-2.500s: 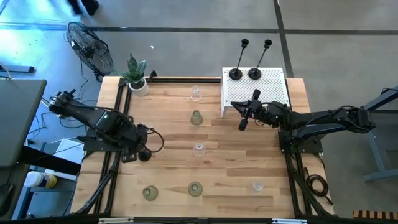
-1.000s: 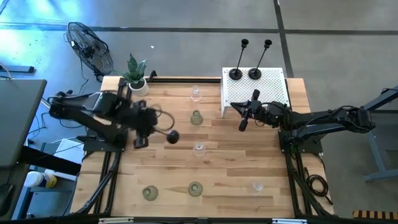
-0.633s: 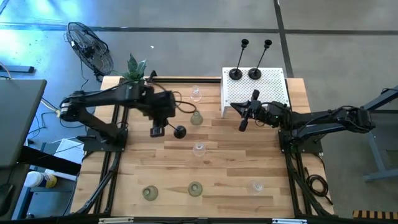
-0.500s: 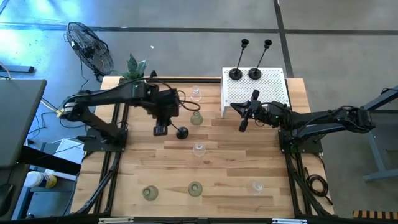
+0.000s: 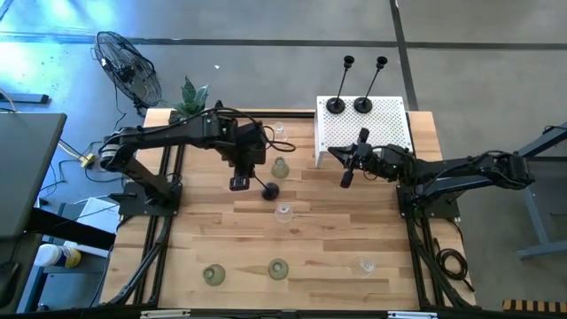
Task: Pick & Place candle stick holders
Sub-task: Put the black candle holder on the shelf aligned with the other black candle holder
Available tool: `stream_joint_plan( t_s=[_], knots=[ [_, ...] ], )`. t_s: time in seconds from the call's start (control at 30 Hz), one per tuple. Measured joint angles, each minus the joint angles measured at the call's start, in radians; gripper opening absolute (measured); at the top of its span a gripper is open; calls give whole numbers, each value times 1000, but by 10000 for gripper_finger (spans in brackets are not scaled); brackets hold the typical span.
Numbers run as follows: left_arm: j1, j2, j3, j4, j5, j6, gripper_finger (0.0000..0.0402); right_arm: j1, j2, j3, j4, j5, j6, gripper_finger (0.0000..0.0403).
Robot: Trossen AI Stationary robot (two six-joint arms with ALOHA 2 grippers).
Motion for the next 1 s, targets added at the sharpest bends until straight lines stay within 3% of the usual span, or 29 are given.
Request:
stream_joint_plan(
  t_s=[0.33, 0.8, 1.0],
  knots=[
    [0, 30, 1, 31, 26, -13, 146, 0, 0, 0, 0, 0, -1, 1],
    [0, 37, 0, 66, 32, -42, 226, 0, 0, 0, -4, 0, -3, 2],
    [0, 10, 41, 38, 46, -28, 230, 0, 0, 0, -4, 0, 0, 1]
  ],
)
